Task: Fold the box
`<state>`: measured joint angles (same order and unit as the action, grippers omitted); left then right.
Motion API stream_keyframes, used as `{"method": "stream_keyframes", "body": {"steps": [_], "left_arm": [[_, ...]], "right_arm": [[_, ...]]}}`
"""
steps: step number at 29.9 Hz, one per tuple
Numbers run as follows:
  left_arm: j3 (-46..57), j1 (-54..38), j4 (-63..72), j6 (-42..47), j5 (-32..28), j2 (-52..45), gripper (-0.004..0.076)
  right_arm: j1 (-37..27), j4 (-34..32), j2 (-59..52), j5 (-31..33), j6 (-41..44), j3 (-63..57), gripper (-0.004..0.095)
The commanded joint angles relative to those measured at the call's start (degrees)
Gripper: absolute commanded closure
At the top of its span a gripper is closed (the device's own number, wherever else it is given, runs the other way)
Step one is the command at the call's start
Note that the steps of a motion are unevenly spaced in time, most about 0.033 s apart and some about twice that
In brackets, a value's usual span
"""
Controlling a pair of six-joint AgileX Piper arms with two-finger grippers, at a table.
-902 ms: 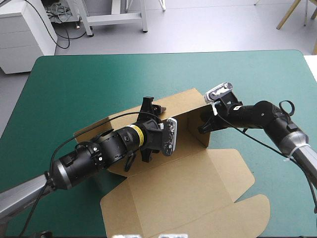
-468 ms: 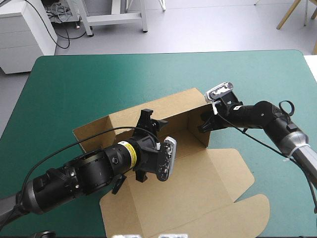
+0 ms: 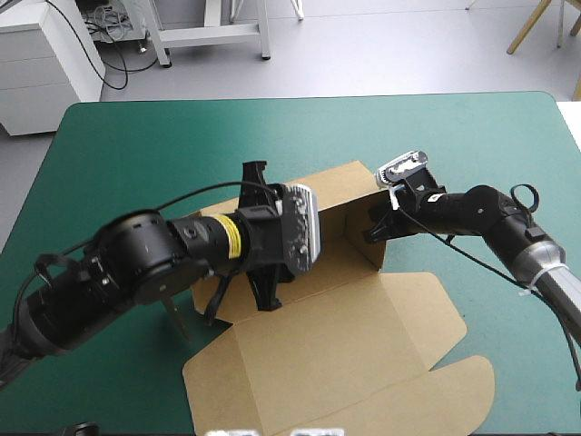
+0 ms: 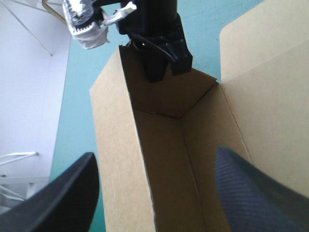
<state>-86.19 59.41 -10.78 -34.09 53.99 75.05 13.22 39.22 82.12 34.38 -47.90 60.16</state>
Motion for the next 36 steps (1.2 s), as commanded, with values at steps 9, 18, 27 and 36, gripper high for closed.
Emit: {"method": "stream_keyframes", "body": {"steps": [9,18,27,36], "left_arm": [[-19.0,-33.5,29.3,0.1,20.2,4.9,0.0242],[-19.0,-65.2,38.8,9.3,20.2,4.6,0.0244],[-19.0,-74.6,36.4,11.8,20.2,4.6,0.0458],[-19.0,-74.6,31.9,11.8,20.2,4.6,0.0734]], "right_arm": [[0.1,0.8,-1.9,-1.7,0.0,1.7,0.0927],[0.0,-0.3,-1.9,-1.7,0.6,1.7,0.0926],[0.0,-7.6,-5.2,-5.4,8.6,1.7,0.0926],[0.0,-20.5,-10.8,-4.2,25.0,1.7,0.0927]]}}
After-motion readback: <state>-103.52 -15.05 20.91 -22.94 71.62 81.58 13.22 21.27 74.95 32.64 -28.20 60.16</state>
